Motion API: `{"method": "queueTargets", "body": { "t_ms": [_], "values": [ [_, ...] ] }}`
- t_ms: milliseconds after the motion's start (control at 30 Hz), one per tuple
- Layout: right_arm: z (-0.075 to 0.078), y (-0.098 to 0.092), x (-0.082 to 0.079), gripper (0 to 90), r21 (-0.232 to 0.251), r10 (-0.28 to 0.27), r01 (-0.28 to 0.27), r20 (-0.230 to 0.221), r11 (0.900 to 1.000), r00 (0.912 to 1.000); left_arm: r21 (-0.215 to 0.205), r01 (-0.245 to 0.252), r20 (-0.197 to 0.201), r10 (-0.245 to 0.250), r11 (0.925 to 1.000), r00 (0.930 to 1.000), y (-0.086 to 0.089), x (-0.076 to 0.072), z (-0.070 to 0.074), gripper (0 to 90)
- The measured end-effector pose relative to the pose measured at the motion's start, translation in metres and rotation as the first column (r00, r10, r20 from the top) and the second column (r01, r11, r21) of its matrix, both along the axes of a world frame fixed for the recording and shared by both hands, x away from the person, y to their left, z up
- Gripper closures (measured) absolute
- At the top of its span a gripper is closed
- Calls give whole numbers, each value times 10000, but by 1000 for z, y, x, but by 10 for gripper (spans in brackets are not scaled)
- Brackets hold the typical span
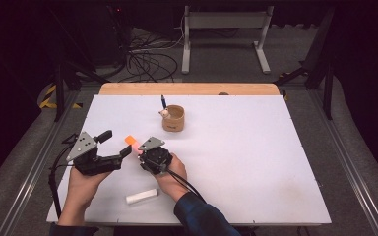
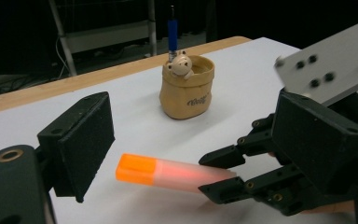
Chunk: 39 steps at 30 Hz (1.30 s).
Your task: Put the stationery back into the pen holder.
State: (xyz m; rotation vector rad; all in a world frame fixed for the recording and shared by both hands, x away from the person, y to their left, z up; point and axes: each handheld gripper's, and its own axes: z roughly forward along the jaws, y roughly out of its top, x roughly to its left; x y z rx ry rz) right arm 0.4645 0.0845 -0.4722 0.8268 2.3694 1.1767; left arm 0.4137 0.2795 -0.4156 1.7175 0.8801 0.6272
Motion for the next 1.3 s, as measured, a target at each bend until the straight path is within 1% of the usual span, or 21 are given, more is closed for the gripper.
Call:
{"method": "queueTargets", "body": {
  "t_ms": [67,100,167,300,500,567,600,667,800,867,900,933,1000,1033,1100,1167,1300],
  "values": [
    [5,-8,-3,658,214,135,-138,183,9997,9997,-50,80,-30,-80,10000,10000,-5,1,-1,140],
    [7,-11,-5,658,269,116,-123,258,9996,9996,-2,148,-74,-148,9999,9999,-7,1,-1,142],
    [11,-19,-8,658,417,160,-177,392,9990,9991,76,230,-39,-230,9997,9997,-13,2,-2,146],
    [17,-37,-16,658,713,27,-74,648,9974,9979,149,488,-43,-487,9987,9988,-24,2,-1,155],
    [24,-64,-24,658,920,-114,36,841,9958,9964,246,661,-49,-660,9975,9978,-40,7,0,158],
    [26,-73,-26,658,1000,-244,154,891,9949,9957,173,676,-51,-675,9976,9977,-44,10,2,159],
    [27,-78,-26,658,1066,-296,201,885,9941,9956,43,699,-59,-699,9975,9975,-47,11,3,159],
    [28,-85,-27,658,1123,-370,263,945,9933,9948,30,804,-49,-804,9968,9967,-52,13,5,161],
    [33,-102,-31,658,1353,-520,360,1169,9902,9918,267,1146,-6,-1146,9931,9934,-64,17,8,162],
    [34,-109,-33,658,1522,-465,254,1366,9880,9895,150,1371,-7,-1371,9904,9906,-70,19,11,163],
    [34,-114,-36,658,1568,-534,320,1343,9871,9895,166,1450,-35,-1450,9893,9894,-72,20,12,163],
    [34,-116,-37,658,1589,-542,321,1369,9868,9891,206,1472,20,-1472,9889,9891,-75,21,12,164],
    [35,-124,-39,658,1621,-616,369,1504,9861,9867,114,1558,-78,-1557,9877,9878,-80,23,13,165],
    [35,-127,-40,658,1679,-609,352,1505,9852,9867,170,1610,-66,-1609,9868,9870,-82,24,13,166],
    [36,-132,-42,658,1730,-610,326,1613,9844,9850,131,1629,-1,-1629,9866,9866,-87,26,13,167],
    [36,-139,-43,658,1836,-735,419,1687,9821,9829,98,1660,-15,-1660,9861,9861,-90,27,12,173],
    [35,-148,-43,657,2049,-920,540,1807,9773,9792,67,1735,-216,-1734,9848,9846,-93,29,9,174]
  ]
}}
